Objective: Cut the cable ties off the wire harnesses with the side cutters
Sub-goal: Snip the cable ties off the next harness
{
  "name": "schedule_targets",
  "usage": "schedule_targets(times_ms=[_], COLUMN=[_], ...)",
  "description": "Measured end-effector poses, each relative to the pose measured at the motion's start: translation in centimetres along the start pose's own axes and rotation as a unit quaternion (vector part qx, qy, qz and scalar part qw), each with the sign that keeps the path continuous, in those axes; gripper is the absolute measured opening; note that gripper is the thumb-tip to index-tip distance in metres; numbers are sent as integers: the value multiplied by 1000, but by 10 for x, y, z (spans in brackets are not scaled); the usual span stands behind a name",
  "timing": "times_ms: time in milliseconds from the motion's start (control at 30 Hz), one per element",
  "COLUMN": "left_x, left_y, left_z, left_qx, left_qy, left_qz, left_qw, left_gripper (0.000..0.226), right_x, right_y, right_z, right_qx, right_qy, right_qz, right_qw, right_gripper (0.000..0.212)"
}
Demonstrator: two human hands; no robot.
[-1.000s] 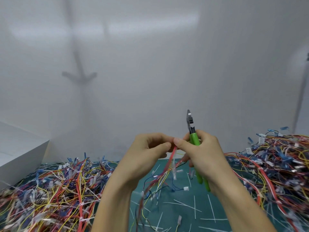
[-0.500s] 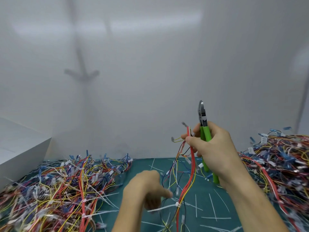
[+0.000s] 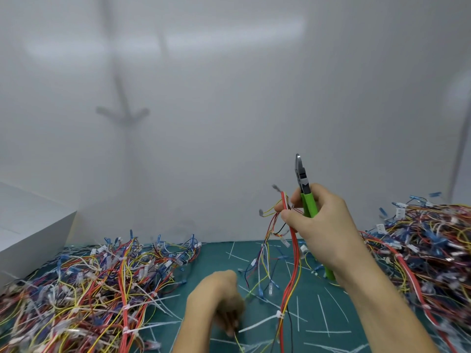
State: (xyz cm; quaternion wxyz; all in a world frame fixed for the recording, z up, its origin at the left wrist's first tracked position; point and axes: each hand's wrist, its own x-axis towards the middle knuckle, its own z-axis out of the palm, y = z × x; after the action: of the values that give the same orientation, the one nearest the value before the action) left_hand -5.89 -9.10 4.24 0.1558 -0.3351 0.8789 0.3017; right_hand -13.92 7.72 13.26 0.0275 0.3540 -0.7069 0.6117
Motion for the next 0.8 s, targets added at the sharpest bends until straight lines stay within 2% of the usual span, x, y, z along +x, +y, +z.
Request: schedule_targets(times_ms=[67,167,233,333,467,733,800], left_x=[-1,-6,-10,-15,-20,-38,-45], left_y=[-2,0,2,4,7,14,20], left_z=[-6,-15,-20,-23,-26,-41,-44], left_qx=[-80,-267,-351,-418,-517,-707,-732], left_qy=[63,116,136,138,105,-14,-35], left_qz=[43,93,113,131,165,251,259], left_qw=[994,952,920,888,833,661,629], left_gripper=[13,13,12,12,16,32,27], right_x=[0,0,0,0,0,1,1], right_y=[0,-1,0,0,1,4,4], right_z=[1,1,2,2,2,0,0], right_qx=[-14,-21,-27,-31,-36,-63,-68], right_qy=[-2,0,5,5,5,9,7], right_qz=[3,1,-1,-3,-7,-16,-18], right_qw=[1000,1000,1000,1000,999,998,997], right_gripper=[19,20,21,22,23,22,22])
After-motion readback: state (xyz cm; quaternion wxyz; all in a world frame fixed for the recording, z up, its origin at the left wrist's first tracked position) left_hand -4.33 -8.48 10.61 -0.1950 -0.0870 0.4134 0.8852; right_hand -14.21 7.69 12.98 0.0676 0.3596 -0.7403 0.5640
